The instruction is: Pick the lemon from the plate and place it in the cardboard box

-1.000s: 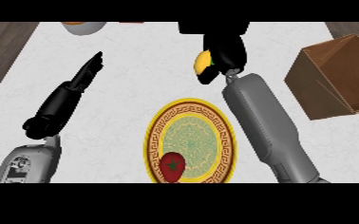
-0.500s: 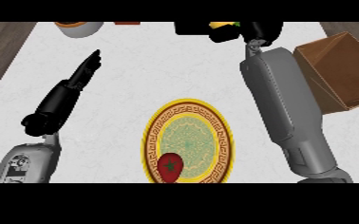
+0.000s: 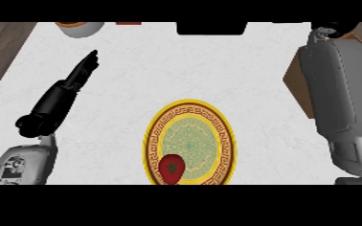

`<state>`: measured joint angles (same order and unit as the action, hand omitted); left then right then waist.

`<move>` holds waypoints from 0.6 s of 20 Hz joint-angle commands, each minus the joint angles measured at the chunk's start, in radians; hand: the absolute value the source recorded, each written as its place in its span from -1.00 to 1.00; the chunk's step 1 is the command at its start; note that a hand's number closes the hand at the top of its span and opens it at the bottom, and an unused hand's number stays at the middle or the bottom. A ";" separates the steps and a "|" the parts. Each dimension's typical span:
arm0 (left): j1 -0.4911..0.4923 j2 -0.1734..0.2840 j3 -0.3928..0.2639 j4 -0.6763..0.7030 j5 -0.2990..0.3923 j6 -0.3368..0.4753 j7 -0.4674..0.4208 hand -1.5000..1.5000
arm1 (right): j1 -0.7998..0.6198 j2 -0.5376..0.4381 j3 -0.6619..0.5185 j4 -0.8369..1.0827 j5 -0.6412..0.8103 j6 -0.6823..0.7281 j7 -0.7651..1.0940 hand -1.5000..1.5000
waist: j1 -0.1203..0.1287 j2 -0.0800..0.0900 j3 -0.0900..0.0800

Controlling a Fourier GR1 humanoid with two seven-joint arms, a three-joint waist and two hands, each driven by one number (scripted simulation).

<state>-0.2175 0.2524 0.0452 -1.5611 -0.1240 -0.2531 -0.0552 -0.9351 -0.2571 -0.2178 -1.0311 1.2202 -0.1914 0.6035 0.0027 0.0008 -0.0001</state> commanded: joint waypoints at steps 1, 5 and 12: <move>0.064 -0.034 -0.041 -0.106 -0.024 0.023 0.038 0.00 | 0.002 -0.129 -0.045 0.092 -0.001 0.028 -0.051 1.00 | 0.013 0.000 0.001; 0.014 -0.045 -0.034 0.003 -0.049 0.041 -0.001 0.00 | 0.042 -0.187 -0.065 0.139 -0.061 0.180 -0.107 1.00 | -0.005 0.001 0.000; 0.025 -0.026 -0.021 -0.025 -0.020 -0.001 -0.010 0.00 | 0.096 -0.258 -0.141 0.280 -0.175 0.331 -0.208 1.00 | 0.006 0.001 0.001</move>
<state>-0.2069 0.2318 0.0332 -1.5576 -0.1460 -0.2452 -0.0754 -0.8802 -0.4720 -0.3269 -0.8164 1.0894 0.0926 0.4600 0.0033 0.0021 0.0000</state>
